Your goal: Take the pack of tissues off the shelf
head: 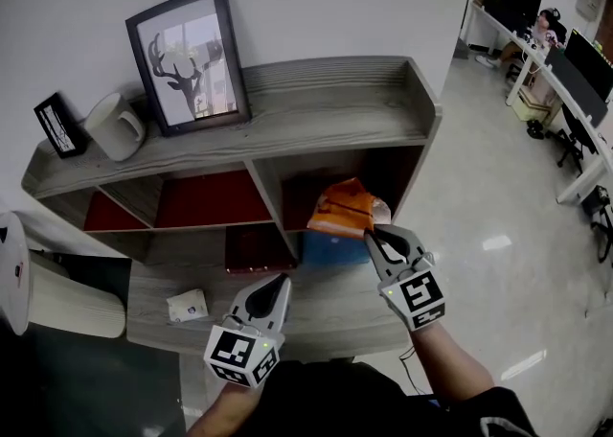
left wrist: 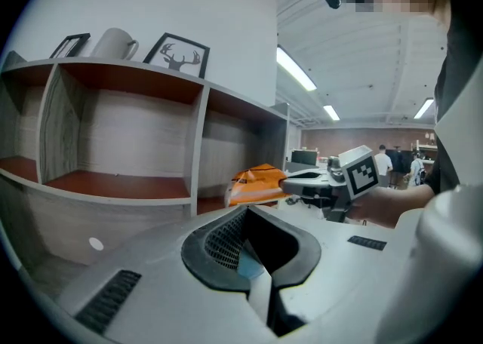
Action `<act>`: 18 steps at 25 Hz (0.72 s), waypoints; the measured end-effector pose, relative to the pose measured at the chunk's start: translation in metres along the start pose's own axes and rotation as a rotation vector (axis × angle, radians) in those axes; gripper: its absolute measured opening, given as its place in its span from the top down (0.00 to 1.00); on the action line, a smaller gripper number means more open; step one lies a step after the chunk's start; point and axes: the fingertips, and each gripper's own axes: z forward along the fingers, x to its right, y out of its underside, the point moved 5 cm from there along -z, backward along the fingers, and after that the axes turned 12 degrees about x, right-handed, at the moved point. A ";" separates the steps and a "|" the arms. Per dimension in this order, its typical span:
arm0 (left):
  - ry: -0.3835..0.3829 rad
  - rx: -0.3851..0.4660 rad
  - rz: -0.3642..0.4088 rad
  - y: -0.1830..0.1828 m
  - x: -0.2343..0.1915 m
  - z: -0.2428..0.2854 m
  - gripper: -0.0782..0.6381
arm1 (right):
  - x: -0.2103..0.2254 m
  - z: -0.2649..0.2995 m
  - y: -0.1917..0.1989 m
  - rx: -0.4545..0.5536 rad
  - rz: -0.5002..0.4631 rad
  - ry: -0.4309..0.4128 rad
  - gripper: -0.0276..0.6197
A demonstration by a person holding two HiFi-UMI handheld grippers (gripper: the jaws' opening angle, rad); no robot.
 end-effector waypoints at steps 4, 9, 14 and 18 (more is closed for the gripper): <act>0.007 0.009 -0.002 -0.003 -0.013 -0.008 0.87 | -0.009 -0.010 -0.012 0.017 0.014 0.031 0.92; 0.071 0.038 -0.005 -0.012 -0.029 -0.029 0.87 | -0.028 -0.014 -0.026 0.020 -0.017 0.101 0.92; 0.136 0.049 0.023 -0.024 -0.056 -0.061 0.87 | -0.066 -0.014 -0.044 0.017 -0.013 0.173 0.92; 0.167 0.048 0.026 -0.025 -0.082 -0.085 0.87 | -0.099 -0.013 -0.057 0.020 -0.034 0.203 0.92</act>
